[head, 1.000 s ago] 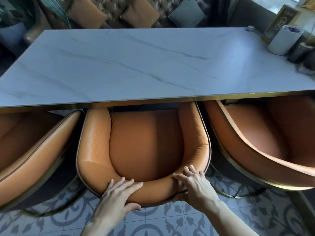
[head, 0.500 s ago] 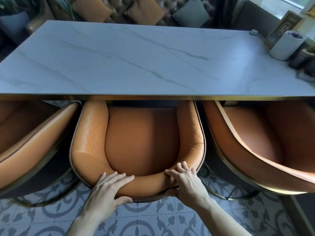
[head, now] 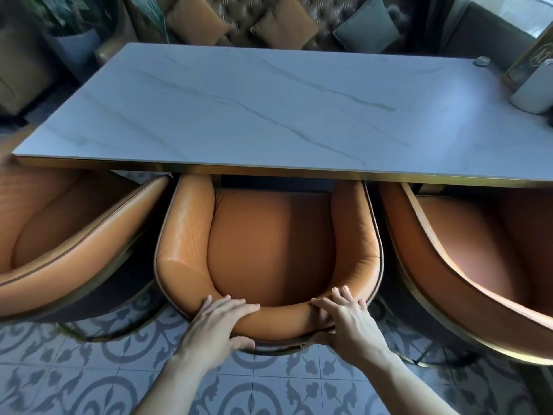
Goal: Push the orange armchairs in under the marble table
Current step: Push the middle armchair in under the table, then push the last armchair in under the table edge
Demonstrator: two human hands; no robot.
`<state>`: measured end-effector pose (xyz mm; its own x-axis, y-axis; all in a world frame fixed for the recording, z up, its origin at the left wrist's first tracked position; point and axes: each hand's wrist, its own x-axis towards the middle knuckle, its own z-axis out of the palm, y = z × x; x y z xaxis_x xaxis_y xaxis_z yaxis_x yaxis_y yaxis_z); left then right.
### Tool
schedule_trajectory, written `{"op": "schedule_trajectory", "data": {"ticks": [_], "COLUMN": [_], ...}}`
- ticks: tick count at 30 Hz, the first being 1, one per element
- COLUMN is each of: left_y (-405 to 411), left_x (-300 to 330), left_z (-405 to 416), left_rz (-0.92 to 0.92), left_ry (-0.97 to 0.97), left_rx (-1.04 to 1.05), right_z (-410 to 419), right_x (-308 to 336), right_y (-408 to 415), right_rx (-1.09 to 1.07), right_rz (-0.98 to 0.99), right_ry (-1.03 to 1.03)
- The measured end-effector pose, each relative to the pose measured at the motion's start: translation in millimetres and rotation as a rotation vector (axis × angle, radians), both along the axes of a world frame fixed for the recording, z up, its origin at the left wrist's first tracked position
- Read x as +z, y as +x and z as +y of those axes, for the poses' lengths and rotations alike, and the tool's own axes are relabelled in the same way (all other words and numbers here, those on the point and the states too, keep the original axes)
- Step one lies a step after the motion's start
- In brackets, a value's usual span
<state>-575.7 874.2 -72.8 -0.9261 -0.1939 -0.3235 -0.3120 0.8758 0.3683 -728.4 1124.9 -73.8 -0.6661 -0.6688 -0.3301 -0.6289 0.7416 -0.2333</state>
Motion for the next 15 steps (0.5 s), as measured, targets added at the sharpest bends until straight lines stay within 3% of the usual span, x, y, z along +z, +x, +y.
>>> {"op": "schedule_trajectory", "data": {"ticks": [8,15], "left_y": [8,51], "left_x": [30,83], "left_z": [9,-52], "left_rz": [-0.108,0.009], "left_ry": [0.006,0.021], "left_rx": [0.068,0.142], "right_z": [-9,-59], "right_x": [29,80], "right_y": [11,37], "right_rx": [-0.003,-0.031], "right_rz": [-0.074,-0.056], "right_ry": [0.115,0.123]}}
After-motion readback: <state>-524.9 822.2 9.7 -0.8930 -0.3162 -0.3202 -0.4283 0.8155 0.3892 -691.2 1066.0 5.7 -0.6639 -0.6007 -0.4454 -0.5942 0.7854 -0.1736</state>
